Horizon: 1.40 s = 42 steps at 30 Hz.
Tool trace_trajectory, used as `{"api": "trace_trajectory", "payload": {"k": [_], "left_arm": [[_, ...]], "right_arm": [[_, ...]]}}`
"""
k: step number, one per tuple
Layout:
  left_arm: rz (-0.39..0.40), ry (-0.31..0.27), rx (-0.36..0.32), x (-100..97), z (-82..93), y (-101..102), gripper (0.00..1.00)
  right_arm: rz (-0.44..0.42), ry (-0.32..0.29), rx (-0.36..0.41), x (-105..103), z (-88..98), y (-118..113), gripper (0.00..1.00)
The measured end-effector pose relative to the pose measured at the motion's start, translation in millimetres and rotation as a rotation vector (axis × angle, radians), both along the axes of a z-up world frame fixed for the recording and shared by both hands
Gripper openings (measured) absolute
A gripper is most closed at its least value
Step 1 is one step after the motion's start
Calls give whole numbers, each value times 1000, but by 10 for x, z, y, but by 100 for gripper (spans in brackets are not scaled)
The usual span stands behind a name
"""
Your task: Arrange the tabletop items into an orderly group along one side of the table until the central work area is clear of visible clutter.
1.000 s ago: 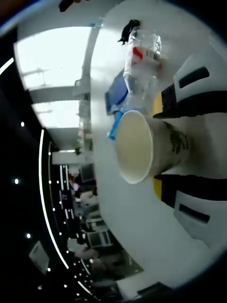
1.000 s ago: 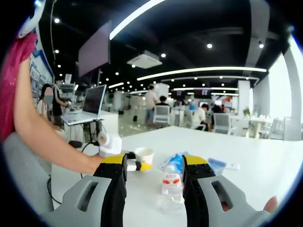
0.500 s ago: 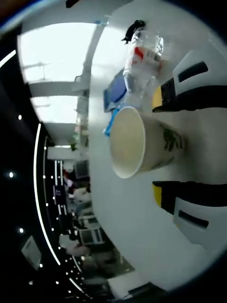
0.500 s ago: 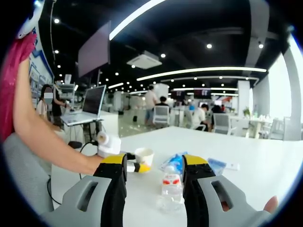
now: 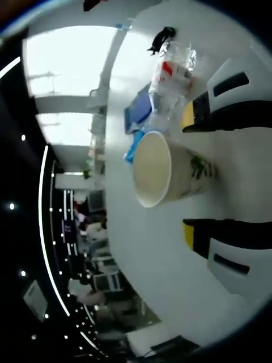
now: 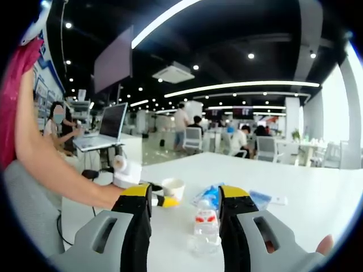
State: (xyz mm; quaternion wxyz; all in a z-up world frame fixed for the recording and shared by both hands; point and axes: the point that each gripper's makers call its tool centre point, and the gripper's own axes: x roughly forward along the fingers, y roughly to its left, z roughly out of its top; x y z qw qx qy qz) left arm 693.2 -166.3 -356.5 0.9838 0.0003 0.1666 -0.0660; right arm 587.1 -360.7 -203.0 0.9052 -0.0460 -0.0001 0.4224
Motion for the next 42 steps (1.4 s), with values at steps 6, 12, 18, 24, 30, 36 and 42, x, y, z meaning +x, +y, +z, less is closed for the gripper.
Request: {"api": "trace_trajectory", "payload": {"k": [6, 12, 18, 24, 30, 36, 42], "left_arm": [[-11, -1, 2, -59, 62, 11, 60], [-16, -2, 1, -154, 134, 13, 61], [-30, -1, 11, -272, 219, -23, 61], [-68, 3, 41, -417, 320, -131, 61], [-83, 0, 51, -548, 449, -195, 61], [-96, -11, 63, -662, 598, -258, 61], [-106, -6, 69, -764, 642, -322, 61]], "right_arm": [[1, -5, 7, -4, 33, 7, 47], [-7, -1, 1, 7, 29, 0, 49], [-22, 8, -5, 38, 11, -35, 51], [-47, 59, -34, 91, -114, -99, 54], [-60, 113, -55, 91, -225, -168, 57], [-92, 237, -125, 63, -478, -317, 62], [-109, 311, -172, 14, -605, -394, 69]]}}
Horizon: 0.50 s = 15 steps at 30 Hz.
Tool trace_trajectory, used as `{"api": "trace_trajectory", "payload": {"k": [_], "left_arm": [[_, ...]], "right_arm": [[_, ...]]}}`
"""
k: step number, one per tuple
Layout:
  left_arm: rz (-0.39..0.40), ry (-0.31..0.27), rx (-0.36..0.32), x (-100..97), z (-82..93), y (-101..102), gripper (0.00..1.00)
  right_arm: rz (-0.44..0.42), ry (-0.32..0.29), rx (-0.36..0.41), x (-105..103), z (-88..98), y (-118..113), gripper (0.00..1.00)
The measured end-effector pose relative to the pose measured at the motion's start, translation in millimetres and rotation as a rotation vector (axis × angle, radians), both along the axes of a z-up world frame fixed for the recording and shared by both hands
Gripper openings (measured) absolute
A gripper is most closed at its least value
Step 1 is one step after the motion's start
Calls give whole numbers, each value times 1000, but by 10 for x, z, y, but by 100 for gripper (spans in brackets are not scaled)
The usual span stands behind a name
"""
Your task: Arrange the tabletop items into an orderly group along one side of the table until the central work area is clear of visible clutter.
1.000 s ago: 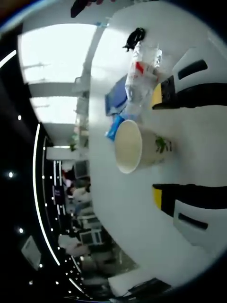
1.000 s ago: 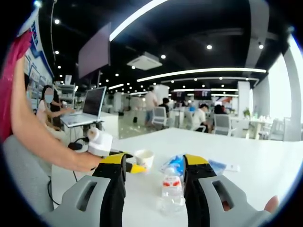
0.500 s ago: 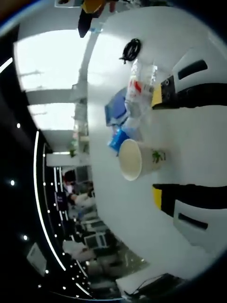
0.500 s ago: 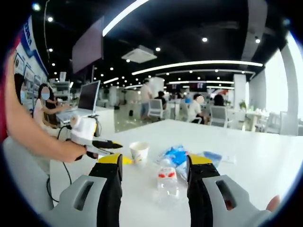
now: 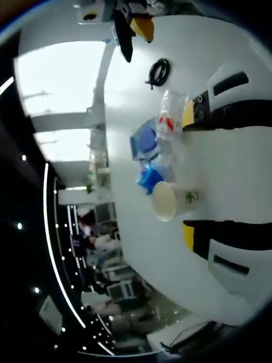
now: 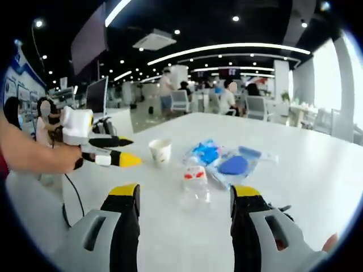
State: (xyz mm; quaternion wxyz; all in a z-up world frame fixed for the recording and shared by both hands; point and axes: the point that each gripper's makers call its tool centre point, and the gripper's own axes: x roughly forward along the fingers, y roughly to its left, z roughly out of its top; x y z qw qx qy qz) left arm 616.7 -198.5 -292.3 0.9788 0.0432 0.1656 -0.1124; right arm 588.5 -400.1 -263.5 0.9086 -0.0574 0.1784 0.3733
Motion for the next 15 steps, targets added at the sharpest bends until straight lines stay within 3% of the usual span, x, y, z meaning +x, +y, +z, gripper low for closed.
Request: {"api": "trace_trajectory", "payload": {"k": [5, 15], "left_arm": [[-6, 6, 12, -79, 36, -50, 60], [-9, 13, 15, -201, 92, -226, 59]], "right_arm": [[10, 43, -45, -77, -74, -59, 73], [31, 69, -53, -209, -91, -138, 81]]}}
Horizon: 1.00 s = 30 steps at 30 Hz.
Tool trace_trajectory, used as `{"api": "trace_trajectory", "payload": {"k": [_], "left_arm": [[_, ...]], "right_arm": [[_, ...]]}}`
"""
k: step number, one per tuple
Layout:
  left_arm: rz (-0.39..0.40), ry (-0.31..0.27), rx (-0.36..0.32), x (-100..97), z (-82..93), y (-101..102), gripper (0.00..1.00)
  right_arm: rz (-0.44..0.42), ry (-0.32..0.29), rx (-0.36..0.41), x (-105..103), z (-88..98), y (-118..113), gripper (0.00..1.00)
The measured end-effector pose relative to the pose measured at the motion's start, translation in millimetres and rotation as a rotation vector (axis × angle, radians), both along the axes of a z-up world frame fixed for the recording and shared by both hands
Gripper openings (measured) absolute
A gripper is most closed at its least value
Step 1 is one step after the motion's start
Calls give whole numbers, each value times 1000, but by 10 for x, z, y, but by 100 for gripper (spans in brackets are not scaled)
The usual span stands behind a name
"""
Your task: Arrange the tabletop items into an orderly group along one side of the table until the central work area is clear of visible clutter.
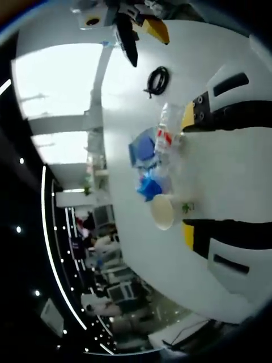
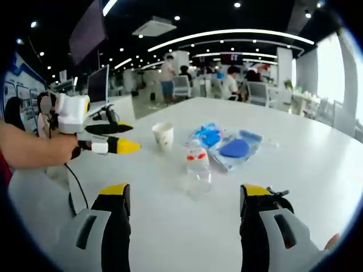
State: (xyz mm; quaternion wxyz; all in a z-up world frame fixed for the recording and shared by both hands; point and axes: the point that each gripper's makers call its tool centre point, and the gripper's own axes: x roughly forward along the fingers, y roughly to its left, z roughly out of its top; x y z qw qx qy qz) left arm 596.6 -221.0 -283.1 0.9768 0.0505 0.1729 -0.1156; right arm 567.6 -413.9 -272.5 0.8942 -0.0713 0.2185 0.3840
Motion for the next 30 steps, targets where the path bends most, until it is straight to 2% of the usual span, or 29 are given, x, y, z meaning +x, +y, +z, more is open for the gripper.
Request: {"api": "trace_trajectory", "payload": {"k": [8, 17, 20, 24, 30], "left_arm": [[3, 15, -11, -42, 8, -199, 58], [4, 22, -45, 23, 38, -575, 57], [15, 31, -70, 65, 25, -697, 57], [14, 41, -66, 132, -11, -859, 57], [57, 88, -87, 322, -59, -1042, 56]], "right_arm": [[9, 23, 5, -90, -37, -69, 83], [41, 32, 5, -154, -67, -89, 83], [47, 30, 2, -164, -70, -132, 83], [51, 34, -1, -170, -93, -207, 83], [49, 42, 1, -172, -133, -341, 83]]}}
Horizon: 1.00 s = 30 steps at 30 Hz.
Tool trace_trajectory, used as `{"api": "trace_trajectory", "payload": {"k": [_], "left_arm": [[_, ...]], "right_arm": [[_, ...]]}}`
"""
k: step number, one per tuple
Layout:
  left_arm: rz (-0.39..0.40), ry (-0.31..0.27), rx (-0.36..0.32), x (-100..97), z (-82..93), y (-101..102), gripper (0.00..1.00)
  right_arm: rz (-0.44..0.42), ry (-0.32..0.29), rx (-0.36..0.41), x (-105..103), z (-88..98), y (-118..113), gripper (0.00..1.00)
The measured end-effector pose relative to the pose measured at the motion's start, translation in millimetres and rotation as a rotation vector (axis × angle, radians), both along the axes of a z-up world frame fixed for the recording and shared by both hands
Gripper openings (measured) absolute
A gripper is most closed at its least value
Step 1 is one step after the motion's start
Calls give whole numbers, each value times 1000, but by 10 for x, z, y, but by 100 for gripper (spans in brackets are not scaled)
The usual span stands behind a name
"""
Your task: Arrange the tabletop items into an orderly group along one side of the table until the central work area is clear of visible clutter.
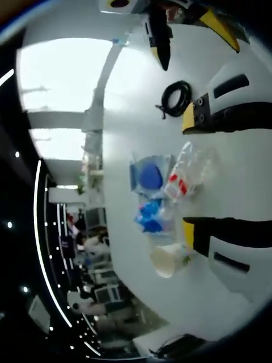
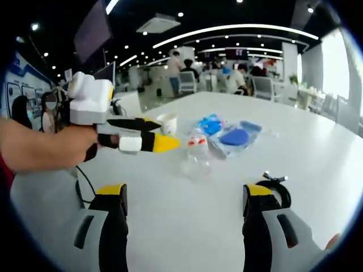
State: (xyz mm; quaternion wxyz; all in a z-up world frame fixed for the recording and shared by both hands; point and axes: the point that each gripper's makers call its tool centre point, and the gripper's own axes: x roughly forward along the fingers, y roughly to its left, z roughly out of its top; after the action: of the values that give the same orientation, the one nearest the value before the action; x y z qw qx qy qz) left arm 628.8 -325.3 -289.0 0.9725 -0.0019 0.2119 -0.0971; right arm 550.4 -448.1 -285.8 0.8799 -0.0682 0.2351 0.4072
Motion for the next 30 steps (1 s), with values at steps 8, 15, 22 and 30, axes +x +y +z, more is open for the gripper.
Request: {"api": "trace_trajectory", "payload": {"k": [8, 15, 22, 30], "left_arm": [[39, 87, -25, 273, -3, -138, 57], [113, 239, -79, 363, -138, -51, 56], [166, 326, -131, 521, -199, -10, 56], [236, 466, -215, 638, -274, -68, 55]], "right_arm": [[-6, 15, 18, 55, -70, -109, 83], [-8, 24, 45, 108, -102, -141, 82], [-9, 37, 64, 103, -156, -170, 82], [-20, 42, 83, 96, -182, -202, 82]]}}
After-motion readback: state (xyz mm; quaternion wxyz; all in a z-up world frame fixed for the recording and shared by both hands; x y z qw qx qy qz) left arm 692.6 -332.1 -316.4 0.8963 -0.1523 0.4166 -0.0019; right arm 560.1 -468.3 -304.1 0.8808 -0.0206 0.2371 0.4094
